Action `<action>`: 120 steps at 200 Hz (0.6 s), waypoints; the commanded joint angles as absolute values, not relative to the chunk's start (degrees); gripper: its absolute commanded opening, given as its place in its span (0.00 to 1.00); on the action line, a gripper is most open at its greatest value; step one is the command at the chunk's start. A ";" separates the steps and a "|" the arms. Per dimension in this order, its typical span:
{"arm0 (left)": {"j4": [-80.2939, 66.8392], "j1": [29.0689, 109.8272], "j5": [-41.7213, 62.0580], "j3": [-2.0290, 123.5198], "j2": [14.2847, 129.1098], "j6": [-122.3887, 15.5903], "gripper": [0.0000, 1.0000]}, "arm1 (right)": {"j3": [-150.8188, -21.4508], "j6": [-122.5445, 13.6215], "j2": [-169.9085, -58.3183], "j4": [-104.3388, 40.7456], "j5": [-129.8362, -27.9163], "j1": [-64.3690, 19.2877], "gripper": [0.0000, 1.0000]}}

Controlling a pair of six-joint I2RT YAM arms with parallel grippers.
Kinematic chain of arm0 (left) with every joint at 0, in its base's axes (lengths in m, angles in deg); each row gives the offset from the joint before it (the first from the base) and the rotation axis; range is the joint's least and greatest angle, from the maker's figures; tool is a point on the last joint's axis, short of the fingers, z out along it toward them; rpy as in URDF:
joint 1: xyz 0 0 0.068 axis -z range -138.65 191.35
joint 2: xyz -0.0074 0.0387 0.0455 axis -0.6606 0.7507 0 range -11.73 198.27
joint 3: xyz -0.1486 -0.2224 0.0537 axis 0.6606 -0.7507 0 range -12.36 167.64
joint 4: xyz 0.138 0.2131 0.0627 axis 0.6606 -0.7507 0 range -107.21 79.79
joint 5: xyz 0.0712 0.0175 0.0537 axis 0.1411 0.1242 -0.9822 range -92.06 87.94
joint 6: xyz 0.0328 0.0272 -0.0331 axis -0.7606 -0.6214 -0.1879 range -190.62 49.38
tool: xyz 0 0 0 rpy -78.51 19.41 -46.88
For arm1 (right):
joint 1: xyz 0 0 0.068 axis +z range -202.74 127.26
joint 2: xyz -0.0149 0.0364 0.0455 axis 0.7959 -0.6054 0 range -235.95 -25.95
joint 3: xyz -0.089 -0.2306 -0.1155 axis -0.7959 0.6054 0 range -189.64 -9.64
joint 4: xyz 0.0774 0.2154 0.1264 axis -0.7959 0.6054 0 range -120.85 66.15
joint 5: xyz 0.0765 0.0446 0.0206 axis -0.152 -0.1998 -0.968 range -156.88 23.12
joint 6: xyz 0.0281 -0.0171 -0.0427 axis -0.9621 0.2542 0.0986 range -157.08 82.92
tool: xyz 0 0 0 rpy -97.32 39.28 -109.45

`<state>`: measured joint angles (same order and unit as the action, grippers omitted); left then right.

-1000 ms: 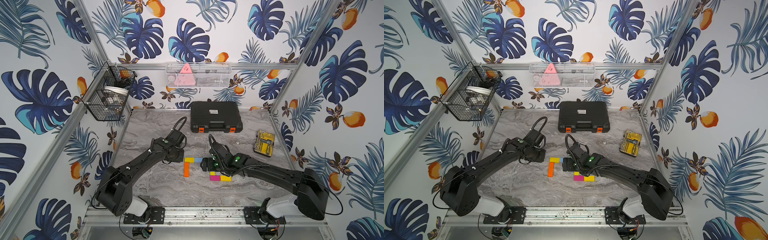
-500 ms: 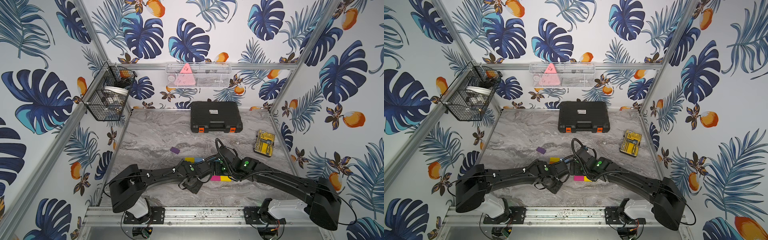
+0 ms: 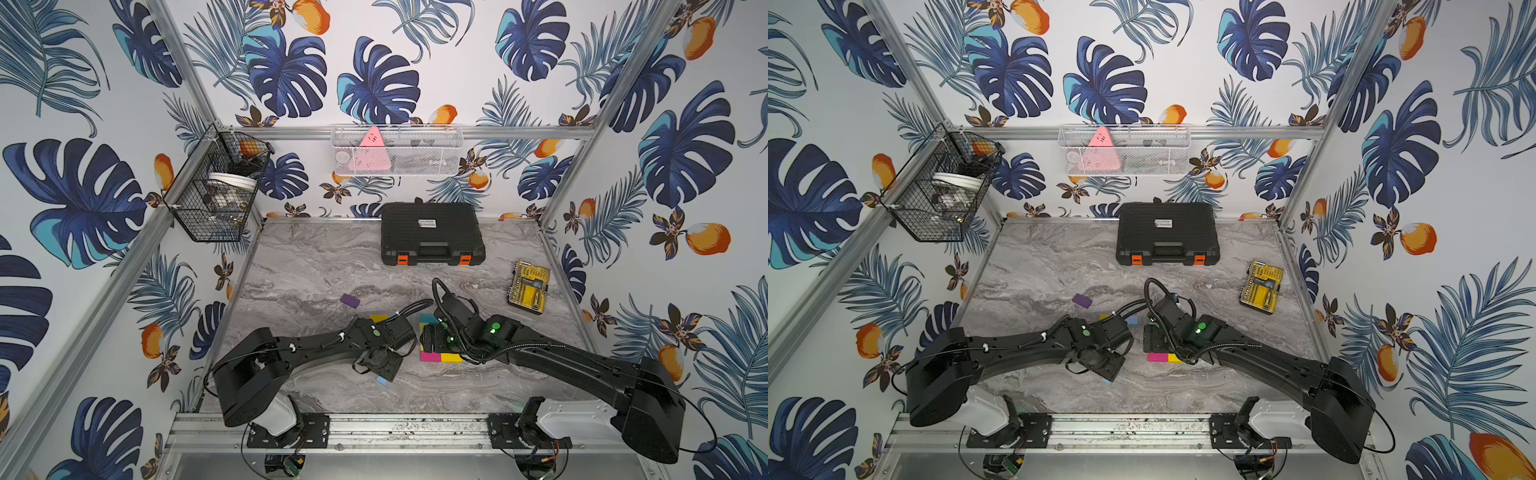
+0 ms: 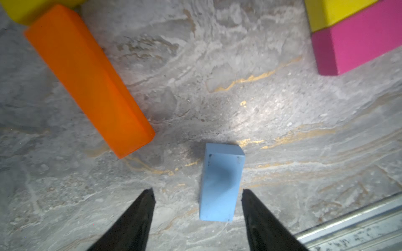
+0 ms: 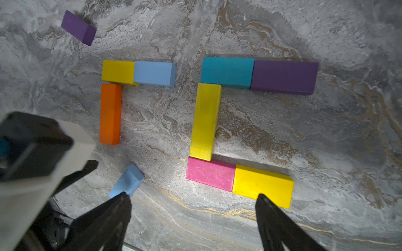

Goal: Assemble the letter c with building blocks
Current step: Place the building block at the center of the board, then assemble the building block at the center of the board.

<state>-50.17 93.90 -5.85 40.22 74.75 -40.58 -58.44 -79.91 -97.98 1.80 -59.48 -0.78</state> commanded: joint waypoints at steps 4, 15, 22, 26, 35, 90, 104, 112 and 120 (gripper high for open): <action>-51.55 90.12 -4.10 40.78 70.53 -41.17 0.77 | -58.38 -80.37 -97.82 1.89 -59.45 -0.80 0.90; -51.86 87.16 -2.72 40.75 67.55 -41.31 0.79 | -58.25 -79.74 -97.81 1.22 -60.11 -0.80 0.90; -51.93 84.88 -1.78 40.77 65.60 -41.35 0.81 | -58.16 -78.87 -97.90 0.42 -61.28 -0.73 0.90; -51.96 83.44 -1.03 40.73 64.61 -41.35 0.82 | -58.13 -78.15 -97.98 -0.18 -62.13 -0.60 0.89; -51.96 80.22 0.79 41.06 62.47 -41.61 0.83 | -58.07 -76.20 -98.52 -1.89 -64.38 -0.24 0.89; -52.27 60.69 10.26 45.86 60.84 -43.14 0.90 | -70.52 -64.44 -113.56 3.68 -63.13 11.41 0.90; -50.39 55.38 13.96 45.84 61.55 -42.40 0.93 | -74.09 -63.07 -118.00 5.62 -61.66 14.17 0.91; -49.34 52.67 15.64 45.48 62.09 -41.79 0.95 | -76.09 -62.60 -119.92 6.29 -61.25 15.32 0.91; -48.52 50.28 17.31 45.15 62.76 -41.22 0.98 | -77.42 -62.11 -121.65 6.73 -60.90 16.32 0.92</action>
